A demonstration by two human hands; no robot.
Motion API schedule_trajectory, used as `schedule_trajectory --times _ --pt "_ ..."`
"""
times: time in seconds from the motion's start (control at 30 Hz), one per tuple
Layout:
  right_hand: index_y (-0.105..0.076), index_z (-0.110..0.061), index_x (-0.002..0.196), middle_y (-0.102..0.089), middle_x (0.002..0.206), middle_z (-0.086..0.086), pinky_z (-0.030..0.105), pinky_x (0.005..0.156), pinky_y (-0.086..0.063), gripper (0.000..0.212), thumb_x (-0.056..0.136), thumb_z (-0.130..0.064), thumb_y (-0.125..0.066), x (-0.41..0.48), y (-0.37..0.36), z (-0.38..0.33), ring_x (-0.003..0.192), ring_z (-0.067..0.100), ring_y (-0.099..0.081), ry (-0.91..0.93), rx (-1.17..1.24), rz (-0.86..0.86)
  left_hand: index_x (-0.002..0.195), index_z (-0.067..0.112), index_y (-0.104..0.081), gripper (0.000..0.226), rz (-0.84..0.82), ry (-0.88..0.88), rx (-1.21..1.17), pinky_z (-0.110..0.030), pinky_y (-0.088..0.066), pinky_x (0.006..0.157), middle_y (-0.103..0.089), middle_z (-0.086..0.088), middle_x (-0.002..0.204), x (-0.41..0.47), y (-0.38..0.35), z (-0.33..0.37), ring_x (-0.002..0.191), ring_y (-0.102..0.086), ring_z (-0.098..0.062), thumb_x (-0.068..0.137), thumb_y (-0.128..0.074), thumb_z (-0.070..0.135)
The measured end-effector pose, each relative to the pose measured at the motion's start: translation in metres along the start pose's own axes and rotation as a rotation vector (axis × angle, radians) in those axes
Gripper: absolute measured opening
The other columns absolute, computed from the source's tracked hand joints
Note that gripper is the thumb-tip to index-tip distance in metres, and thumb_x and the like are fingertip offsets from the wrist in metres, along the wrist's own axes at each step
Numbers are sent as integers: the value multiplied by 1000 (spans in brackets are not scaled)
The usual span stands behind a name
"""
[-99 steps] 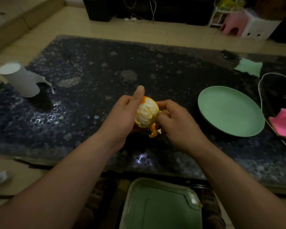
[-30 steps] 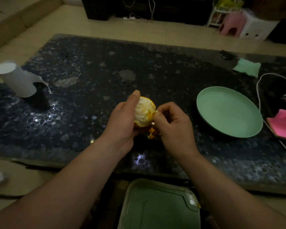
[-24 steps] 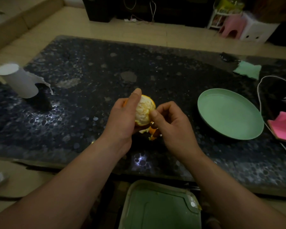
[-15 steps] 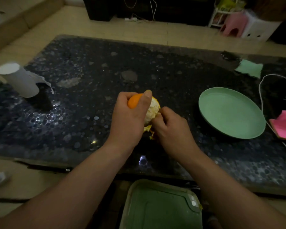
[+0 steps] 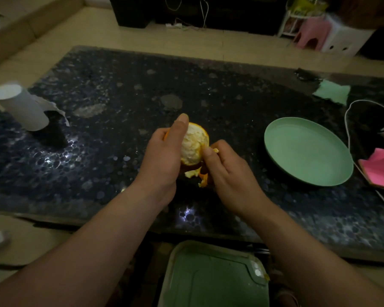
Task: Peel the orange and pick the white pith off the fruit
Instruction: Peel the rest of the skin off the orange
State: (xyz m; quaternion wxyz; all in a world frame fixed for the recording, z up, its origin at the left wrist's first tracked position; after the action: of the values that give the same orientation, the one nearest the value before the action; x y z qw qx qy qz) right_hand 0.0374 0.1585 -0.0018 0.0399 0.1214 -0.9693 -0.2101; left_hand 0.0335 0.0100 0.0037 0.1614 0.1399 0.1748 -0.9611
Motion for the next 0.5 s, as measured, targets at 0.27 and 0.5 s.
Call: schedule_trajectory --times 0.27,0.5 --pt "-62 -19 94 -72 78 -2 49 65 -58 24 104 -35 -47 8 1 1 70 18 -70 -136 -25 -102 118 15 -66 47 -10 -61 78 -41 -63 85 -77 -7 110 -4 1 3 99 -77 -22 95 -69 56" --pt "-68 -20 97 -70 70 -3 40 57 -52 18 98 -32 -54 10 -4 5 59 13 -65 -163 28 -91 114 17 -67 42 -7 -161 192 -38 -63 79 -76 -5 105 -6 -1 1 93 -76 -19 95 -71 54"
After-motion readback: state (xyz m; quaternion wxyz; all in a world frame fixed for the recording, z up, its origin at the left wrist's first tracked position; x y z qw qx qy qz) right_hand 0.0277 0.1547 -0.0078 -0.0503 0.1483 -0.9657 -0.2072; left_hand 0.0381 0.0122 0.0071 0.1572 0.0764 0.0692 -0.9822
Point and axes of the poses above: each hand's wrist, its own x-axis towards the middle knuckle, its own y-axis out of the back of the hand, z = x × y, the point moved 3 cm from there along x, towards the middle knuckle
